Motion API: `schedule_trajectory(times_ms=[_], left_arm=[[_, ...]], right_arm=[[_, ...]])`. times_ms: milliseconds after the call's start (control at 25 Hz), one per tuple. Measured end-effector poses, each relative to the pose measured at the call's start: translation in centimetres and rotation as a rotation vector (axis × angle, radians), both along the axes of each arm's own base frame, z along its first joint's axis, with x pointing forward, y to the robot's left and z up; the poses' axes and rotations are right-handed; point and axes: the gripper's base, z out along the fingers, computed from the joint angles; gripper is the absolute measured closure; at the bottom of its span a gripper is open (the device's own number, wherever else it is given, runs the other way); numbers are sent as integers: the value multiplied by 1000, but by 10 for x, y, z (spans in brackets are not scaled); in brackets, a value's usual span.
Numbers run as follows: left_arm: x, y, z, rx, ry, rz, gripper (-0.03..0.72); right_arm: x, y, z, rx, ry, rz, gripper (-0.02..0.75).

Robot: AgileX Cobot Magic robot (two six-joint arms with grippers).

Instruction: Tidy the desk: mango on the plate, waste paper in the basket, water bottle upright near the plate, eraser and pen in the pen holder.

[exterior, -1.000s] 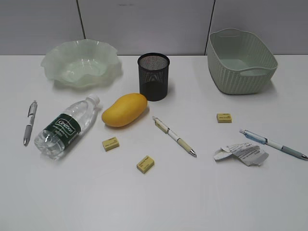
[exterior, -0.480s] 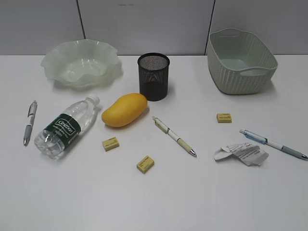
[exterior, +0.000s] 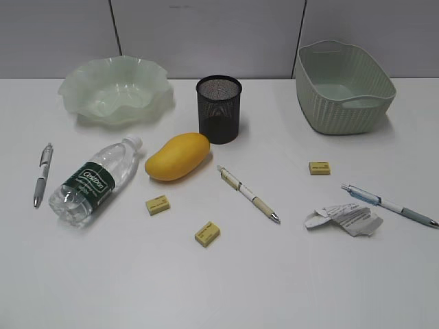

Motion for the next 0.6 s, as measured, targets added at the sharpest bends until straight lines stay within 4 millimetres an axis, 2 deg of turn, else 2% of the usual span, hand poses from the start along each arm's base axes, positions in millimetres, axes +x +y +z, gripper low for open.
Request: schedule_trajectory(times_ms=[120, 280, 600], left_arm=[[12, 0, 6, 3, 36, -1, 111], [33, -1, 30, 4, -2, -7, 110], [95, -6, 72, 22, 69, -64, 110]], right_arm=[[0, 0, 0, 0, 0, 0, 239], [0, 0, 0, 0, 0, 0, 239], [0, 0, 0, 0, 0, 0, 239]])
